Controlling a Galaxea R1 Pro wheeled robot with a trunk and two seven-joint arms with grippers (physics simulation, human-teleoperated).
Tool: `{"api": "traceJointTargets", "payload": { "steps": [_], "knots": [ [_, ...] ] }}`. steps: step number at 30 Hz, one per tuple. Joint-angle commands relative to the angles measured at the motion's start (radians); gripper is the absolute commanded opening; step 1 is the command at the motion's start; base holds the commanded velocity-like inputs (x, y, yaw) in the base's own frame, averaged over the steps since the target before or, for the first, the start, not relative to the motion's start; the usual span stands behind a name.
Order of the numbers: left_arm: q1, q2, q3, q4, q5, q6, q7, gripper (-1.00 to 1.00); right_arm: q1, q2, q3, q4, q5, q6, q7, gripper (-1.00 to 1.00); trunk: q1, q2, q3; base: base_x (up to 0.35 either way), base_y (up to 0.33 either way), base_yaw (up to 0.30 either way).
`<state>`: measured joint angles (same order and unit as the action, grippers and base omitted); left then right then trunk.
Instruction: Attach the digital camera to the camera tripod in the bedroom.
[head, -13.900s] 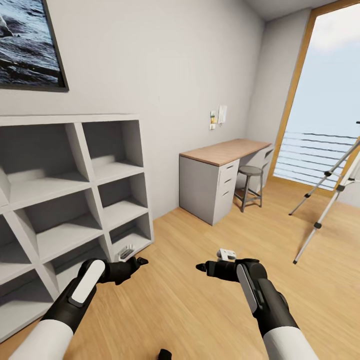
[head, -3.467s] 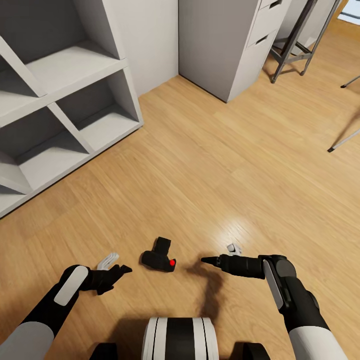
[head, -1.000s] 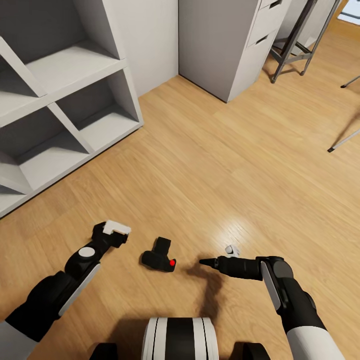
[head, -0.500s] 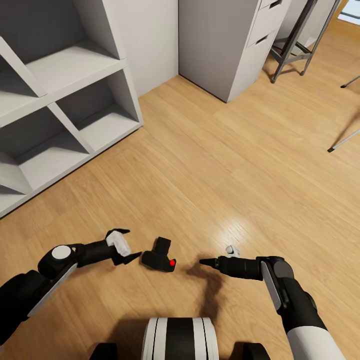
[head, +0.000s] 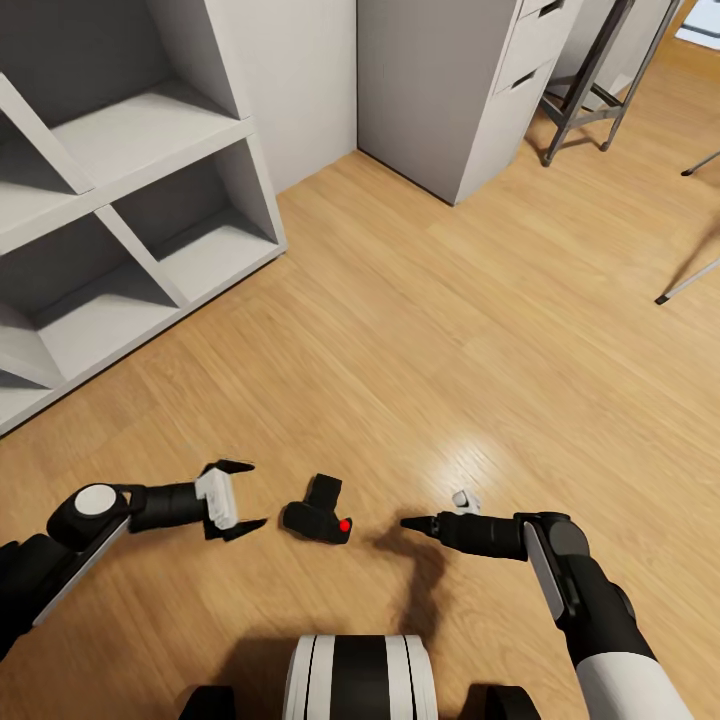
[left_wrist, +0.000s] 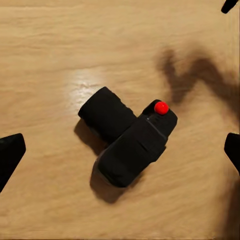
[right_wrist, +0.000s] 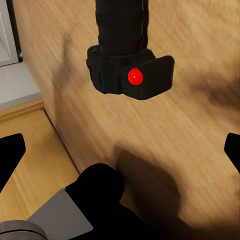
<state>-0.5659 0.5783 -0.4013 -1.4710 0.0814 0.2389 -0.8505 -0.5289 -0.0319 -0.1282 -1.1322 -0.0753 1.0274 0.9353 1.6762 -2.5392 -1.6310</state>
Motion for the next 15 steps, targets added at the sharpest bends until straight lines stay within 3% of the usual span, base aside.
{"api": "traceJointTargets", "payload": {
  "steps": [1, 9, 11, 14, 15],
  "knots": [
    [-0.001, 0.001, 0.0, 0.001, 0.0, 0.006, -0.025, 1.0, 0.0, 0.0, -0.001, 0.0, -0.008, 0.008, -0.003, 1.0, 0.0, 0.0, -0.001, 0.0, 0.0, 0.0],
    [0.0, 0.0, 0.006, 0.006, -0.052, -0.013, -0.21, 1.0, 0.0, 0.0, -0.001, 0.0, -0.008, 0.008, -0.003, 1.0, 0.0, 0.0, -0.001, 0.0, 0.0, 0.0],
    [0.0, 0.0, 0.006, 0.006, -0.072, -0.014, -0.227, 1.0, 0.0, 0.0, -0.001, 0.0, -0.008, 0.008, -0.003, 1.0, 0.0, 0.0, -0.001, 0.0, 0.0, 0.0],
    [0.0, -0.004, 0.004, 0.008, -0.135, -0.014, -0.247, 1.0, 0.0, 0.001, -0.001, 0.0, -0.008, 0.008, -0.003, 1.0, 0.0, 0.0, -0.001, 0.0, 0.0, 0.0],
    [0.0, -0.005, 0.003, 0.01, -0.176, -0.014, -0.253, 1.0, 0.0, 0.002, -0.001, 0.0, -0.008, 0.008, -0.003, 1.0, 0.0, 0.0, -0.001, 0.0, 0.0, 0.0]
  ]
}}
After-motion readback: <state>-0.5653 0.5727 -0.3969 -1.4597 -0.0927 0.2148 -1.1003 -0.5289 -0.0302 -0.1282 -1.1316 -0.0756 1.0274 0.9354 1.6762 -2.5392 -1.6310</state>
